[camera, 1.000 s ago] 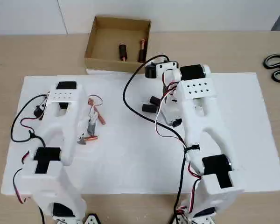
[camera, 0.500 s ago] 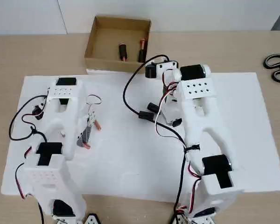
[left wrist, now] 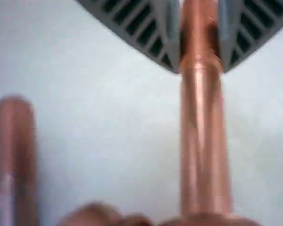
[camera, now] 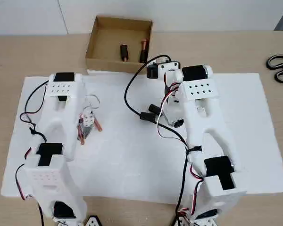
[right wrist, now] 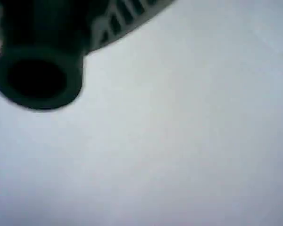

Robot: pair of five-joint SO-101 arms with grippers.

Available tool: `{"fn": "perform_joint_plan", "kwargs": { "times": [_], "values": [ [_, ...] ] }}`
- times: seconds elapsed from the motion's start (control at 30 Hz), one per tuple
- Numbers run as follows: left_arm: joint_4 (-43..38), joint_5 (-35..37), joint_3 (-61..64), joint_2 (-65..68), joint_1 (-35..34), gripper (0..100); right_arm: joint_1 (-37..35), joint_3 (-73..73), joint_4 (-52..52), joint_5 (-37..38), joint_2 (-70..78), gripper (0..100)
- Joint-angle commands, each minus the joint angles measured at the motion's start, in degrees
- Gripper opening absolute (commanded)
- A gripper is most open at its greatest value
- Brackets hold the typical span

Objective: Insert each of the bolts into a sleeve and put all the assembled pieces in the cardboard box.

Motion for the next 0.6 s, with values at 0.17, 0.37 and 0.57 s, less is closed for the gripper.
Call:
{"fn": "perform_joint_plan", "kwargs": {
  "times": [0.17,0.37,0.57],
  "values": [
    [1.14,-17.14,-3.03,-0.88,0.44,0,0.31,-0.18,-0.48,-0.26,-3.56,0.4],
    [1.14,-17.23,-3.30,-0.88,0.18,1,0.40,-0.18,-0.48,-0.26,-3.56,0.4],
    [1.14,-17.23,-3.03,-0.88,0.26,2,0.40,-0.18,-0.48,-0.26,-3.56,0.4]
  ]
}}
